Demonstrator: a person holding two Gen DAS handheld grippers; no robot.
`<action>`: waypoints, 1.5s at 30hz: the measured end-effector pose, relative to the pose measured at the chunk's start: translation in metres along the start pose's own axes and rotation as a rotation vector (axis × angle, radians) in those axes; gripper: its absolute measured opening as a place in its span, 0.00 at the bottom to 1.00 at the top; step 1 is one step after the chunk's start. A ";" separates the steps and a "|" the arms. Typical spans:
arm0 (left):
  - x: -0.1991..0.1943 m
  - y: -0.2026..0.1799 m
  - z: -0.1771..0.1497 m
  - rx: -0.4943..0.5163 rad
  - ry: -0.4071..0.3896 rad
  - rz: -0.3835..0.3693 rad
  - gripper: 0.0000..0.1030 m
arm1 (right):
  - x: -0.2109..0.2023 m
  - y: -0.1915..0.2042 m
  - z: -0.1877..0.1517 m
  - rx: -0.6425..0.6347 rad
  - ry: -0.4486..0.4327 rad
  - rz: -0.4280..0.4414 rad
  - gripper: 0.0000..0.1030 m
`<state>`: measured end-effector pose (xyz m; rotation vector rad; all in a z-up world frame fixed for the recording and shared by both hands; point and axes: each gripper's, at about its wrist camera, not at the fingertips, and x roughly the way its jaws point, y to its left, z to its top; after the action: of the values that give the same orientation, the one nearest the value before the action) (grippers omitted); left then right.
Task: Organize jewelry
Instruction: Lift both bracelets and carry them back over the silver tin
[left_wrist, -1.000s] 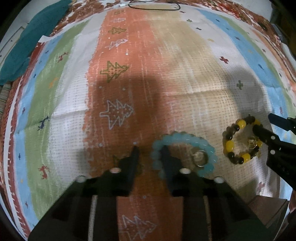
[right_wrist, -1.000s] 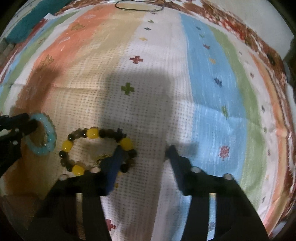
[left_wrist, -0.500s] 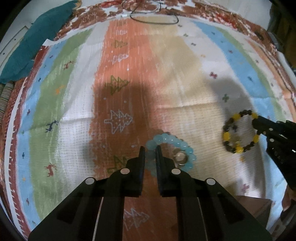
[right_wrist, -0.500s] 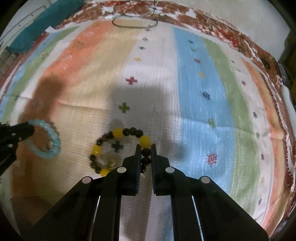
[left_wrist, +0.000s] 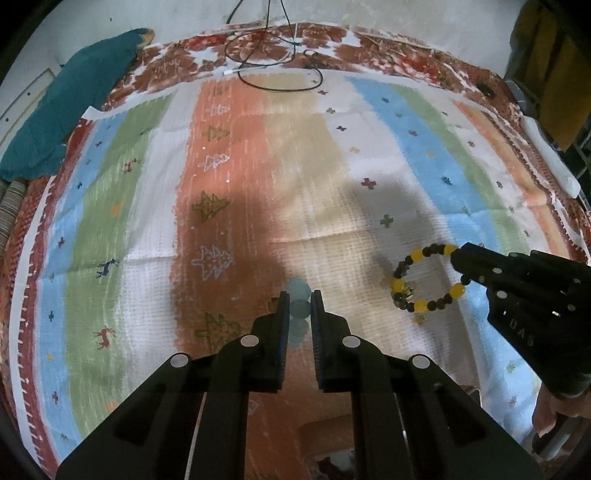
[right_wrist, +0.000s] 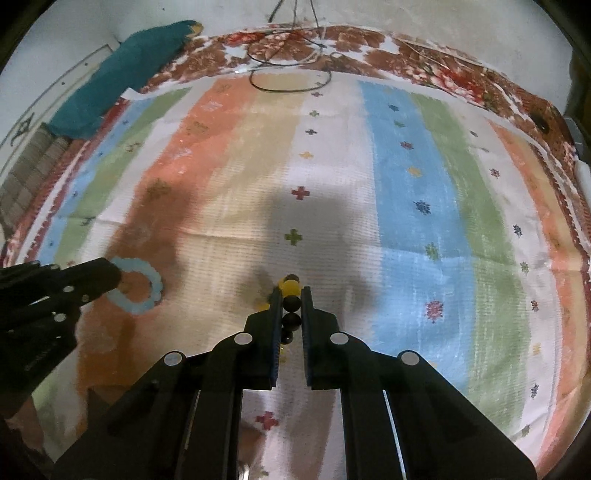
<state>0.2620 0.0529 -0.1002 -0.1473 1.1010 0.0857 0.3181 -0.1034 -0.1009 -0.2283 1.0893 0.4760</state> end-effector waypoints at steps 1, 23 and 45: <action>-0.002 0.000 0.000 -0.001 -0.005 -0.001 0.10 | -0.002 0.001 0.000 0.000 -0.002 0.007 0.10; -0.042 -0.014 -0.012 0.026 -0.074 -0.014 0.10 | -0.042 0.018 -0.013 -0.009 -0.064 0.047 0.10; -0.092 -0.023 -0.038 0.008 -0.162 -0.059 0.11 | -0.091 0.032 -0.031 -0.055 -0.189 0.027 0.10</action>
<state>0.1905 0.0244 -0.0334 -0.1627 0.9345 0.0390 0.2437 -0.1117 -0.0324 -0.2130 0.8966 0.5407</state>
